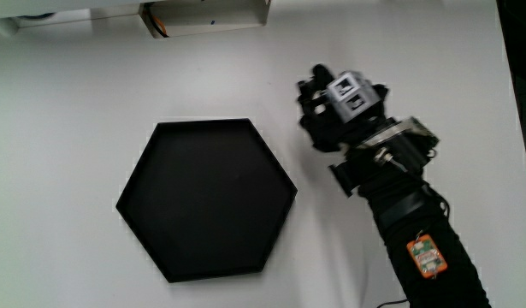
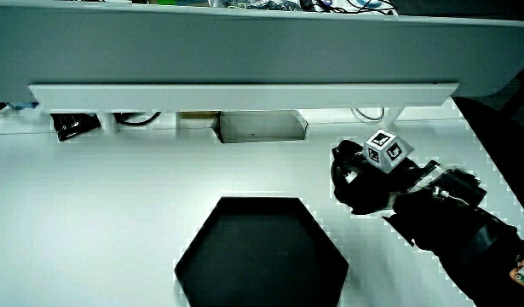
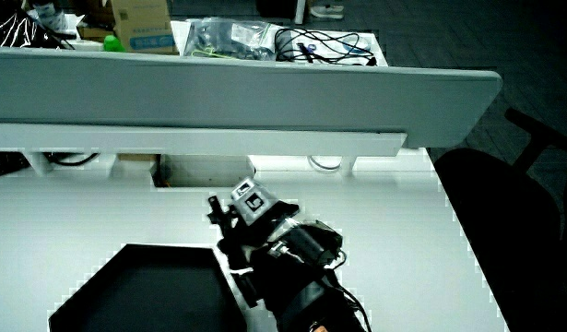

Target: Place black tape on desk

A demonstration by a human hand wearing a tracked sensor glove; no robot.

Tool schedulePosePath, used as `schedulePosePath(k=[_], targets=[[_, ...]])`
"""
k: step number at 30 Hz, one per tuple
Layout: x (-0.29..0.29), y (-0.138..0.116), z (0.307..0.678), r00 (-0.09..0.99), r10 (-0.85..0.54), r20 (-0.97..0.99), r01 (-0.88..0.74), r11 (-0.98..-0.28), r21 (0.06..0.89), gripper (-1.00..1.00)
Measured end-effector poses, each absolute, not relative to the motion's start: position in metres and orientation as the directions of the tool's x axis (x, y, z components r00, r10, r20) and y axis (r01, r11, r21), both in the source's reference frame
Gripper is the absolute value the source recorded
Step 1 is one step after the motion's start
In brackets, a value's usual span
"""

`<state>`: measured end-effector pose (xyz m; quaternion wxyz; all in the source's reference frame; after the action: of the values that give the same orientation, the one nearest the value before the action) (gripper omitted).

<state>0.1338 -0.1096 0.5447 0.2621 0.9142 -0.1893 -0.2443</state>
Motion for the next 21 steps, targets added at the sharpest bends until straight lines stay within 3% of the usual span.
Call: schedulePosePath(k=[18, 21], targets=[[0.157, -0.118, 0.587, 0.792, -0.464, -0.397, -0.057, -0.704, 0.708, 0.00], [0.159, -0.119, 0.598, 0.801, -0.468, -0.374, -0.030, -0.654, 0.756, 0.00]])
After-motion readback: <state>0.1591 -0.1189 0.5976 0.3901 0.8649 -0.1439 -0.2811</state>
